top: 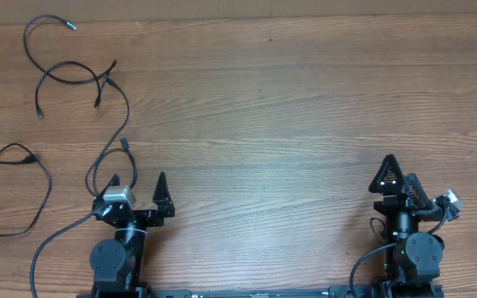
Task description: Untangle cables
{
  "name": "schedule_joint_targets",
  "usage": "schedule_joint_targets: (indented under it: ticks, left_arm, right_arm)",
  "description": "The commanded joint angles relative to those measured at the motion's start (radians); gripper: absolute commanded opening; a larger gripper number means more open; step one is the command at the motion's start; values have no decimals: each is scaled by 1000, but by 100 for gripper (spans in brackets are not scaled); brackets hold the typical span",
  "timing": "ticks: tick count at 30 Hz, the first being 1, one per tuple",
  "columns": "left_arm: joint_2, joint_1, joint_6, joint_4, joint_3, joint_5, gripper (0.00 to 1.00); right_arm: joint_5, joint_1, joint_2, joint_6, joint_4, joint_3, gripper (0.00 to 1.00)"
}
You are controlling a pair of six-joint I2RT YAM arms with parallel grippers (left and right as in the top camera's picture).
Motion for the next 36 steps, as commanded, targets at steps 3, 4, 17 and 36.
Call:
schedule_joint_targets:
  ticks: [3, 4, 17, 36]
  left_arm:
    - [-11, -8, -14, 3, -6, 3, 99]
    - [-11, -8, -14, 3, -6, 3, 100]
    - [-11, -8, -14, 3, -6, 3, 99]
    - [-11, -8, -14, 3, -6, 3, 99]
  right_arm:
    - [7, -1, -13, -4, 5, -4, 100]
    - [7, -1, -13, -4, 5, -4, 100]
    - [-153, 9, -13, -757, 5, -12, 100]
    - [-156, 32, -13, -838, 15, -16, 100]
